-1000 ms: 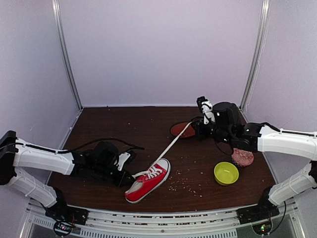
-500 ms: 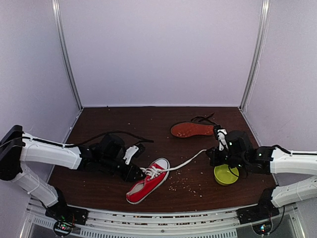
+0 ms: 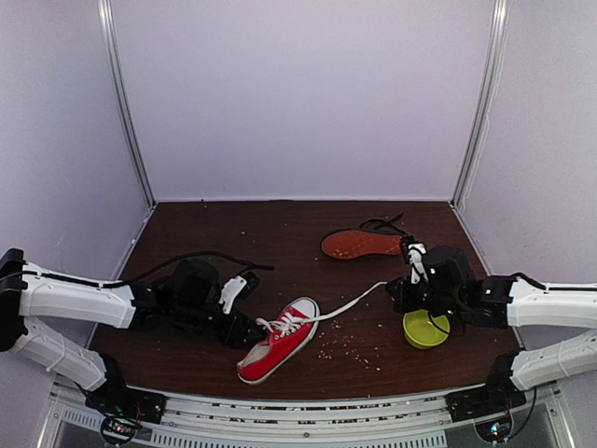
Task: Tie the shoes
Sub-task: Tie the crossed shoelace on the shoe.
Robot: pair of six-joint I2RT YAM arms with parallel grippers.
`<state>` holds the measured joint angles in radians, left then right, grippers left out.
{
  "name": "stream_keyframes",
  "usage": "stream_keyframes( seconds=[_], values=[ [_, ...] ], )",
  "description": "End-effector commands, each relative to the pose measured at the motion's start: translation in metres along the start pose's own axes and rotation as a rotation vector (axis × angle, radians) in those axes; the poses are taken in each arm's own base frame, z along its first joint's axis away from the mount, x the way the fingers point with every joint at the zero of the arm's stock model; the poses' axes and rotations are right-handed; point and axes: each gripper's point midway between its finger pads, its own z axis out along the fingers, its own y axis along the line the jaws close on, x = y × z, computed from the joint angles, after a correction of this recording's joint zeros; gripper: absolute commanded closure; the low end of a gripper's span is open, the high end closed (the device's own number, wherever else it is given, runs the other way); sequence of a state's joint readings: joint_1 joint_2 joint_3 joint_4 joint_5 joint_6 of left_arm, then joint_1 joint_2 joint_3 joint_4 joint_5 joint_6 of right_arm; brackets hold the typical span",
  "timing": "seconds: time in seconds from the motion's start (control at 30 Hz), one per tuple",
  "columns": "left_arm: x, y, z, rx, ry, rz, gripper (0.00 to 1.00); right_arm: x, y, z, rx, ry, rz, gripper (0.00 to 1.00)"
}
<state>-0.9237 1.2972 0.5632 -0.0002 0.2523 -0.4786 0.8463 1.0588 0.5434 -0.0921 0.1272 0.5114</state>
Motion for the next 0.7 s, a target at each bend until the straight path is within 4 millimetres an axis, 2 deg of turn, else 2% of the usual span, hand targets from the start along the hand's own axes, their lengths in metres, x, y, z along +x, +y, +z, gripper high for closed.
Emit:
stream_keyframes(
  seconds=[0.0, 0.07, 0.3, 0.47, 0.67],
  values=[
    [-0.010, 0.003, 0.000, -0.018, -0.057, 0.003, 0.60, -0.010, 0.008, -0.001, -0.024, -0.027, 0.024, 1.00],
    [-0.012, 0.007, 0.004, -0.032, -0.055, 0.000, 0.69, -0.010, 0.008, -0.002, -0.026, -0.027, 0.026, 1.00],
    [-0.014, 0.016, 0.018, -0.051, -0.046, 0.016, 0.77, -0.010, 0.007, -0.004, -0.026, -0.030, 0.034, 1.00],
    [-0.016, 0.017, 0.027, -0.042, -0.041, 0.028, 0.76, -0.011, 0.007, -0.005, -0.027, -0.032, 0.036, 1.00],
    [-0.024, 0.017, 0.029, -0.028, -0.064, 0.050, 0.66, -0.008, 0.007, -0.004, -0.028, -0.026, 0.039, 1.00]
  ],
)
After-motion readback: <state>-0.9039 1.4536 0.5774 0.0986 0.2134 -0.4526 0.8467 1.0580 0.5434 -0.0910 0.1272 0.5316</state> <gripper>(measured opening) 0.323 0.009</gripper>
